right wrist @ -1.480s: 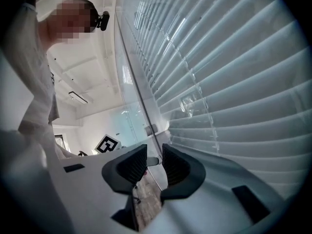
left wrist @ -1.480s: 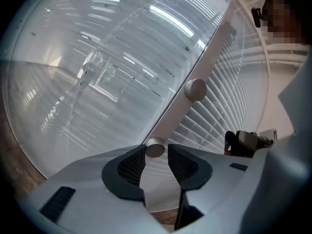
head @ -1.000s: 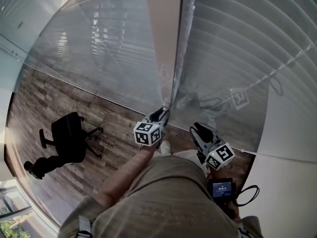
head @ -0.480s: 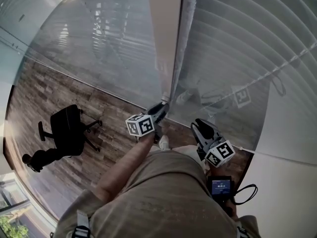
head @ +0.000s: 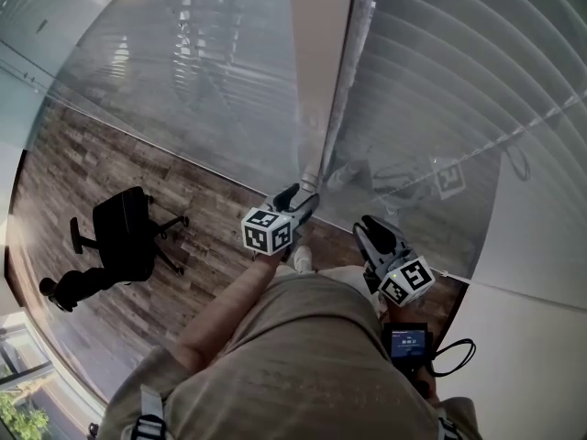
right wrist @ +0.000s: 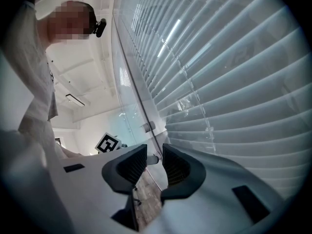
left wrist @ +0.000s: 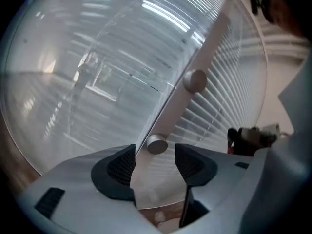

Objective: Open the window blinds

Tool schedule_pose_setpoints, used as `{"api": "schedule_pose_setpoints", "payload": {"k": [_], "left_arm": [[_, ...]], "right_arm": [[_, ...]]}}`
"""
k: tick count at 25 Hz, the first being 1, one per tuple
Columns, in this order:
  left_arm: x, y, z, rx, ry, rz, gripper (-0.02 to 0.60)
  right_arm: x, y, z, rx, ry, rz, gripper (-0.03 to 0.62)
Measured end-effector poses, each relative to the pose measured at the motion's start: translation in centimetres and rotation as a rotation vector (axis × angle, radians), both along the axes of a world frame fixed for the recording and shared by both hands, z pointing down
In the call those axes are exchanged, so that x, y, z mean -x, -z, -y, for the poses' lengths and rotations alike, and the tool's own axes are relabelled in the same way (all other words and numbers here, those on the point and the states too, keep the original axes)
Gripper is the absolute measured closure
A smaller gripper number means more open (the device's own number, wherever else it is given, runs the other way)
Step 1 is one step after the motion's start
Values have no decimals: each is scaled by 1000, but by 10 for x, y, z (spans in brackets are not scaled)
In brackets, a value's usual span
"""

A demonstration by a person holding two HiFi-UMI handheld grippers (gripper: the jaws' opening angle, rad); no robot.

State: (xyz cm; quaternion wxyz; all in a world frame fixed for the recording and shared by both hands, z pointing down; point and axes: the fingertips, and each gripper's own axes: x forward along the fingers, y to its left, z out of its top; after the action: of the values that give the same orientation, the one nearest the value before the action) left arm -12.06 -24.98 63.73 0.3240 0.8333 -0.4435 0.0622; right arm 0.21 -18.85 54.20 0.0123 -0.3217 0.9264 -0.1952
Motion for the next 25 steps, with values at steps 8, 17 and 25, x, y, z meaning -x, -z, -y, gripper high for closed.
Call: {"api": "schedule_pose_setpoints", "payload": {"k": [8,17,25], "left_arm": [[-2,-1,1,-126,-32,333,443],[-6,-17,-3,9,-1,96,454],[-1,-7,-3,114,17,-133,454]], "right_arm": [[3,-6,-5,21,-6,-6,491],[-8,-21,-11,26,-30,-10,491],[-4,-10,-7,12,-38,-10,491]]}}
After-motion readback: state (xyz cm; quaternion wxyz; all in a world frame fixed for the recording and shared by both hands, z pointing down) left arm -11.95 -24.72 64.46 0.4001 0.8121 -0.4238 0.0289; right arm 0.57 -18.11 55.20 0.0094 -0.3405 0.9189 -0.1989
